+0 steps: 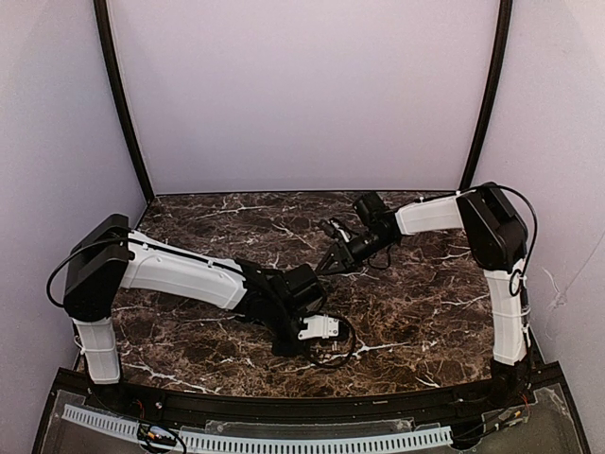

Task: Load the batteries into the remote control
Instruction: Pick up the battery from the center of the board, then adjust the remote control without the battery cover at the center of the board.

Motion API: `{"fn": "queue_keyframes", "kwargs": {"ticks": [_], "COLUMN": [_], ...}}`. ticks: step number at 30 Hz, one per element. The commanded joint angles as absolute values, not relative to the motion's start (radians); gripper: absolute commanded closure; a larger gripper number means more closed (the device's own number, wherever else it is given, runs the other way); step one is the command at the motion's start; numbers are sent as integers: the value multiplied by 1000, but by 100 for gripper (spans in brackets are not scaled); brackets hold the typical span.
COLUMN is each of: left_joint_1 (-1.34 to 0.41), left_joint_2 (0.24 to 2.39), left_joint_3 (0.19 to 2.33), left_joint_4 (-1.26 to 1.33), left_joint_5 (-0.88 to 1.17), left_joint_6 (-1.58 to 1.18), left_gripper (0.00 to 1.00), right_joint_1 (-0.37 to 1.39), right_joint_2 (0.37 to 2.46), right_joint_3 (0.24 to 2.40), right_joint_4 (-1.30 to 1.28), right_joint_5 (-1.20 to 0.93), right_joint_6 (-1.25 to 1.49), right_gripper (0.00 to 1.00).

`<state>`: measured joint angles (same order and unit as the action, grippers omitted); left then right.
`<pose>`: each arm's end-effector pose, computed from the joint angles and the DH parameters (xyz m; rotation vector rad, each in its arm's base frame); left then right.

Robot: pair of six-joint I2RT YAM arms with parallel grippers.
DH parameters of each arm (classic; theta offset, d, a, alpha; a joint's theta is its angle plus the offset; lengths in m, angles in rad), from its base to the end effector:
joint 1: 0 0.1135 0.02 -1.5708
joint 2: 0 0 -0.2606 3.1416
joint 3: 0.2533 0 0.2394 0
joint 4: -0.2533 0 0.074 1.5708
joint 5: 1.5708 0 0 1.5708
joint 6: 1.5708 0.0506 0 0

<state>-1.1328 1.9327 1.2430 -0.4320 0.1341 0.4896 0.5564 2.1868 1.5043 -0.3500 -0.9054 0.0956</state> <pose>0.1564 -0.3498 0.1442 2.0110 1.8520 -0.3715 0.3545 0.2673 0.1362 -0.9245 2.4284 1.4142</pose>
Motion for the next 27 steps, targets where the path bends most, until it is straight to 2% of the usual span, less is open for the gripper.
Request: {"fn": "queue_keyframes", "kwargs": {"ticks": [1, 4, 10, 21, 22, 24, 27], "left_joint_1": [-1140, -1138, -1096, -874, -857, -841, -832], "left_joint_2": [1935, 1923, 1872, 1716, 1719, 1730, 1747], "left_joint_3": [1262, 1265, 1299, 1277, 1283, 1294, 1300], "left_joint_4": [-485, -489, -530, -515, -518, -529, -541], "left_joint_5": [123, 124, 170, 174, 177, 182, 207], "left_joint_6": [455, 407, 270, 50, 45, 33, 12], "left_gripper": [95, 99, 100, 100, 100, 100, 100], "right_joint_1": [567, 570, 576, 591, 590, 569, 543], "right_joint_2": [2175, 2166, 2135, 2051, 2038, 2026, 2076], "right_joint_3": [1464, 1446, 1395, 1312, 1303, 1291, 1363], "right_joint_4": [-340, -343, -336, -307, -304, -279, -280], "right_joint_5": [-885, -873, -868, -929, -918, -891, -896], "right_joint_6": [95, 91, 92, 121, 123, 138, 148], "right_gripper": [58, 59, 61, 67, 64, 52, 48]}}
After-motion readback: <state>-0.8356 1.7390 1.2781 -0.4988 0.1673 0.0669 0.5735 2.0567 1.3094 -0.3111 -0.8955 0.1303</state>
